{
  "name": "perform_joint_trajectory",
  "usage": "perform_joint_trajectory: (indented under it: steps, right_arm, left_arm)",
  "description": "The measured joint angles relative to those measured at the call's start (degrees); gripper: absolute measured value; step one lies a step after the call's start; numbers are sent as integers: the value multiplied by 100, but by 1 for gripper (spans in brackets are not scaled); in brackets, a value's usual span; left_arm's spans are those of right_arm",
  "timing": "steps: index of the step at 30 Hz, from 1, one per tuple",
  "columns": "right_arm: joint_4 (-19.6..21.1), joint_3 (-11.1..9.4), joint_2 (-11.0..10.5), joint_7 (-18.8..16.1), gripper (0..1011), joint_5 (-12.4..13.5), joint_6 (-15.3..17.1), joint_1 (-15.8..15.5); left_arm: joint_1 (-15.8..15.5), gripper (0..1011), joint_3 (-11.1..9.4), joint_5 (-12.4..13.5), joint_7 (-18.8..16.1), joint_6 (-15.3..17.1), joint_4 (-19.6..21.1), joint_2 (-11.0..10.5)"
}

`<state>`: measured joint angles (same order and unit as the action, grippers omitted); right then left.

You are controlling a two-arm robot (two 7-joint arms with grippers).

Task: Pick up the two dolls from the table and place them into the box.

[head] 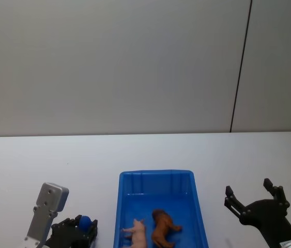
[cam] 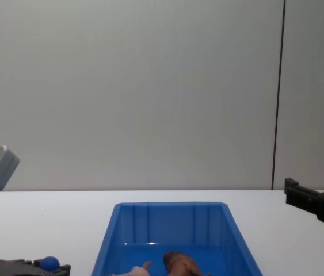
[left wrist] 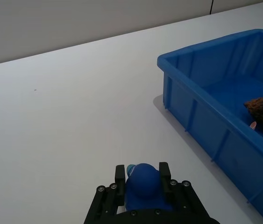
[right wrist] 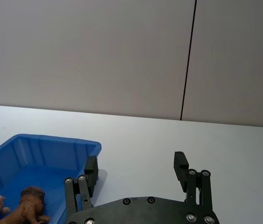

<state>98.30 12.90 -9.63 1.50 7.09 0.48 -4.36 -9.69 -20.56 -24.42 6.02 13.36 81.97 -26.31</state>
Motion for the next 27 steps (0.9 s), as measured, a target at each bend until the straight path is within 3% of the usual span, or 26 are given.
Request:
perform_joint_trajectory:
  steps: [11,27]
  right_arm:
    - [0,0,0,0,1001,0,0,0]
    - [-1,0,0,0,1001,0,0,0]
  left_arm:
    - [25,363,17,49,47,-186,-3,-6]
    - [7,257,139,444,53,-596,578,-117]
